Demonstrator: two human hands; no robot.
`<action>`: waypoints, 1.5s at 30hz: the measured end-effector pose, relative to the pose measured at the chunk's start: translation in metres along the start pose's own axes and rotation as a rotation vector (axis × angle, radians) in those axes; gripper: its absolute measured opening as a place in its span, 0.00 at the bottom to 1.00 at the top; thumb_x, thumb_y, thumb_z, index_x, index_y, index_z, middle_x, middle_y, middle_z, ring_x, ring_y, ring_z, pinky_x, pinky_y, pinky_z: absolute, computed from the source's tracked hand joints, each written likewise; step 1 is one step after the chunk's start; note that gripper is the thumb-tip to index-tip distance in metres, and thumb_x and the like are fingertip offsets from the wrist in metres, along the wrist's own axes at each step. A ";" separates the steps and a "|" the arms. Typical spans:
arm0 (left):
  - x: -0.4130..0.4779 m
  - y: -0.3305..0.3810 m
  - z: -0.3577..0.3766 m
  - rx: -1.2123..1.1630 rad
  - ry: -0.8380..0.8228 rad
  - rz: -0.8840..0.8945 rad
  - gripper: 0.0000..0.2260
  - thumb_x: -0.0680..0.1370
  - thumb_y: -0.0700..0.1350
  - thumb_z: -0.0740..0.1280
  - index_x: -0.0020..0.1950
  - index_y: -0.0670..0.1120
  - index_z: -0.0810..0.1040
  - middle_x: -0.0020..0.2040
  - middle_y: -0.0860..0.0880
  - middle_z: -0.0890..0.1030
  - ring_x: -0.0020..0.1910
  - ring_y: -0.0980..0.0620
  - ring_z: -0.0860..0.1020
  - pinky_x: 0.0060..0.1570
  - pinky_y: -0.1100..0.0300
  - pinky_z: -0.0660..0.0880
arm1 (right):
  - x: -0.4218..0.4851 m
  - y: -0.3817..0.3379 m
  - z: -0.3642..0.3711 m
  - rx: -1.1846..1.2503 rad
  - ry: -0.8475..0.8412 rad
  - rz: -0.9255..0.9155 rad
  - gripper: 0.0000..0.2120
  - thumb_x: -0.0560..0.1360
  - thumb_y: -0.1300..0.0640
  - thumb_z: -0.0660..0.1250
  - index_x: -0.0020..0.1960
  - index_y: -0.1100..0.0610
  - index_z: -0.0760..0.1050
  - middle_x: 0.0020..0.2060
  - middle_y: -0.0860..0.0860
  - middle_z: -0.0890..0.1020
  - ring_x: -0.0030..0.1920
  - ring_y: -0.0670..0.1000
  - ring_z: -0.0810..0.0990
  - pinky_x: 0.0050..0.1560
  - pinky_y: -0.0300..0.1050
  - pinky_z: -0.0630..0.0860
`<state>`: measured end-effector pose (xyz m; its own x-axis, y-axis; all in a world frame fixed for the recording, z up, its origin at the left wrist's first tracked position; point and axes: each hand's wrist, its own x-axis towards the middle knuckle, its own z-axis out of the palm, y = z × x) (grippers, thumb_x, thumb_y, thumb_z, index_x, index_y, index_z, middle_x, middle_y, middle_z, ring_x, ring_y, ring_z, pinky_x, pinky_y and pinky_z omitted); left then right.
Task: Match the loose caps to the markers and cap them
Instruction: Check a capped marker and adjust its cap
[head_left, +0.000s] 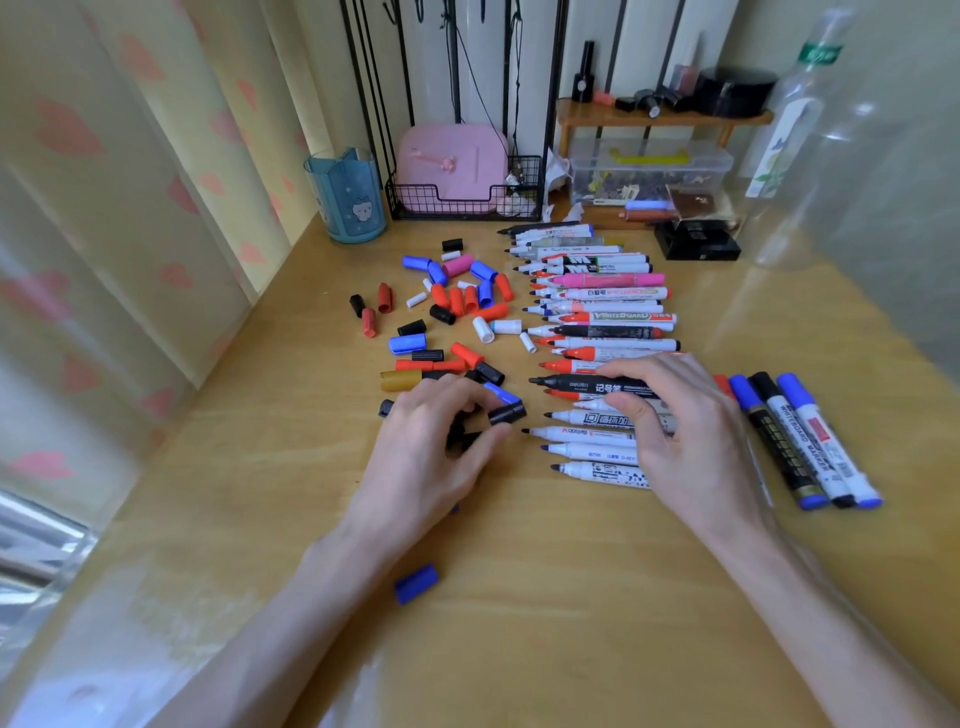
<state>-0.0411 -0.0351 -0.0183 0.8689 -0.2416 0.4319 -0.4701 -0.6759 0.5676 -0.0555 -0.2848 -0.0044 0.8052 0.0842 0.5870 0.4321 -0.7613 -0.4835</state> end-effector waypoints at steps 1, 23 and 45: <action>0.001 0.000 -0.003 -0.042 0.011 -0.039 0.08 0.79 0.53 0.74 0.54 0.51 0.81 0.48 0.58 0.82 0.50 0.56 0.80 0.56 0.54 0.76 | 0.000 0.000 0.000 0.013 -0.014 0.000 0.10 0.79 0.67 0.70 0.58 0.57 0.82 0.50 0.46 0.83 0.55 0.52 0.79 0.57 0.38 0.72; 0.004 0.000 -0.008 -0.068 -0.067 0.096 0.10 0.83 0.50 0.67 0.59 0.48 0.83 0.41 0.60 0.77 0.40 0.64 0.74 0.43 0.72 0.67 | -0.008 -0.009 0.013 0.101 -0.064 -0.122 0.11 0.79 0.62 0.69 0.60 0.58 0.85 0.51 0.48 0.85 0.53 0.52 0.82 0.55 0.48 0.77; 0.003 -0.017 -0.022 -0.097 -0.199 0.073 0.09 0.84 0.50 0.68 0.60 0.50 0.84 0.50 0.61 0.79 0.51 0.60 0.78 0.51 0.67 0.71 | 0.000 0.001 0.001 0.035 0.141 -0.028 0.13 0.77 0.70 0.72 0.59 0.60 0.85 0.49 0.50 0.85 0.52 0.51 0.79 0.56 0.37 0.72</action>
<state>-0.0338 -0.0091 -0.0109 0.8409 -0.4263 0.3333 -0.5372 -0.5835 0.6090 -0.0550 -0.2846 -0.0058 0.7287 0.0116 0.6847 0.4694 -0.7365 -0.4870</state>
